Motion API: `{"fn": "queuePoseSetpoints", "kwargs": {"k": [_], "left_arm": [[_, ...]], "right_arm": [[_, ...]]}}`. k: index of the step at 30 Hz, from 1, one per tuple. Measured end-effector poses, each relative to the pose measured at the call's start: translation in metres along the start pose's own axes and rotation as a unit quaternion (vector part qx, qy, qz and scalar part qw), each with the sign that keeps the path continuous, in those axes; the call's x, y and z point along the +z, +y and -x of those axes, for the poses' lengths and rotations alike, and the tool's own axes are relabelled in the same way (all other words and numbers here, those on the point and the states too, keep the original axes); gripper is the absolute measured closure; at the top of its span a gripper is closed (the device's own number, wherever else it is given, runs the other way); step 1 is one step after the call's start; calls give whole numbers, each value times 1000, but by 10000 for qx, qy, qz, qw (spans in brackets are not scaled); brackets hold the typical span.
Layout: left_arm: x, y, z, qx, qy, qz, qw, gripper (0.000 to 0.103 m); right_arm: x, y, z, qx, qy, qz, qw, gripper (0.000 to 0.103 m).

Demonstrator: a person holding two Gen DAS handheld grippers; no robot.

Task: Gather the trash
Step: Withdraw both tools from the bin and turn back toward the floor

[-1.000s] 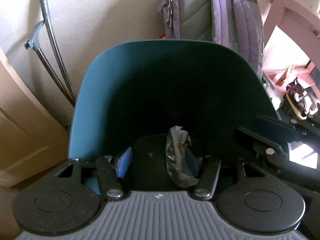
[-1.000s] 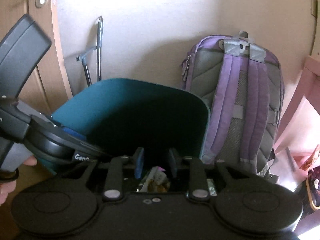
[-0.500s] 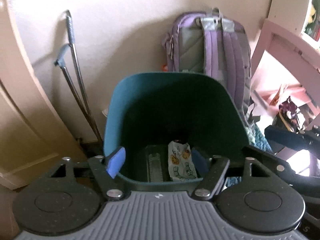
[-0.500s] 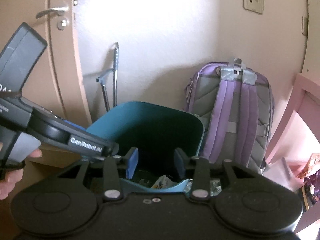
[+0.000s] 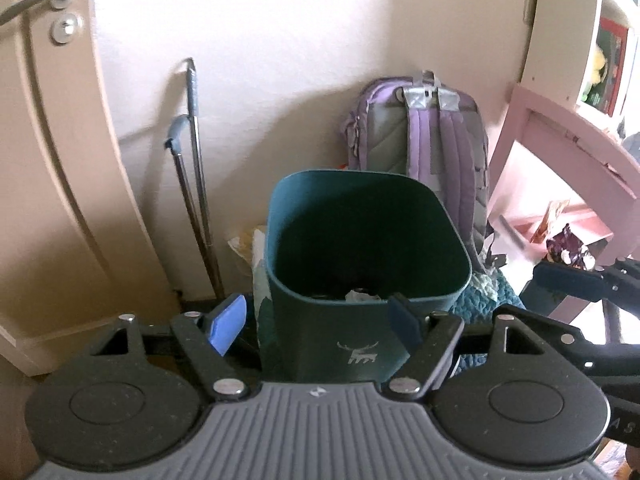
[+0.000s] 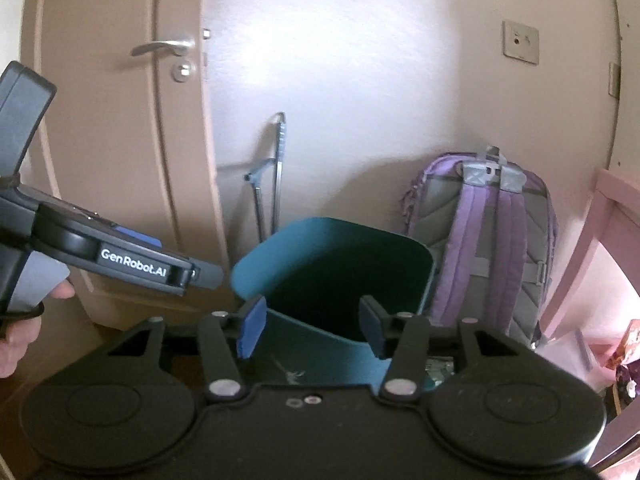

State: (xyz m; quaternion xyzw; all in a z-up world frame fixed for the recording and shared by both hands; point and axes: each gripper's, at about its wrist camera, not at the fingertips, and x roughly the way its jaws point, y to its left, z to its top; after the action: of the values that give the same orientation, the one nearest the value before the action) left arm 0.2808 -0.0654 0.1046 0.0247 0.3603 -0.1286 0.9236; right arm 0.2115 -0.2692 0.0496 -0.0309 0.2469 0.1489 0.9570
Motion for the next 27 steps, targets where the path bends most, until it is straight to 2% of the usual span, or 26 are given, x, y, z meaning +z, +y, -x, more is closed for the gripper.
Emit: {"fn": "queuePoseSetpoints", "kwargs": {"k": [4, 14, 17, 19, 21, 23, 27], "left_arm": [[-15, 10, 25, 0, -198, 47, 9998, 24], [-59, 48, 75, 131, -880, 516, 9947, 23], [-73, 64, 81, 168, -1065, 727, 9915, 16], [-86, 77, 83, 163, -1207, 865, 9888, 4], [-101, 92, 82, 166, -1389, 1019, 9849, 3], [-115, 105, 78, 139, -1376, 1148, 9837, 3], [-142, 132, 60, 219, -1100, 1437, 9832, 2]], "right_arm": [[-3, 14, 15, 190, -103, 43, 9998, 48], [-28, 48, 30, 760, -237, 125, 9967, 45], [-42, 60, 30, 950, -273, 220, 9949, 45], [-51, 67, 28, 1034, -319, 280, 9937, 45], [-62, 74, 23, 1110, -293, 349, 9928, 45], [-73, 83, 16, 1220, -225, 383, 9915, 44], [-95, 97, -6, 1375, -16, 402, 9897, 44]]}}
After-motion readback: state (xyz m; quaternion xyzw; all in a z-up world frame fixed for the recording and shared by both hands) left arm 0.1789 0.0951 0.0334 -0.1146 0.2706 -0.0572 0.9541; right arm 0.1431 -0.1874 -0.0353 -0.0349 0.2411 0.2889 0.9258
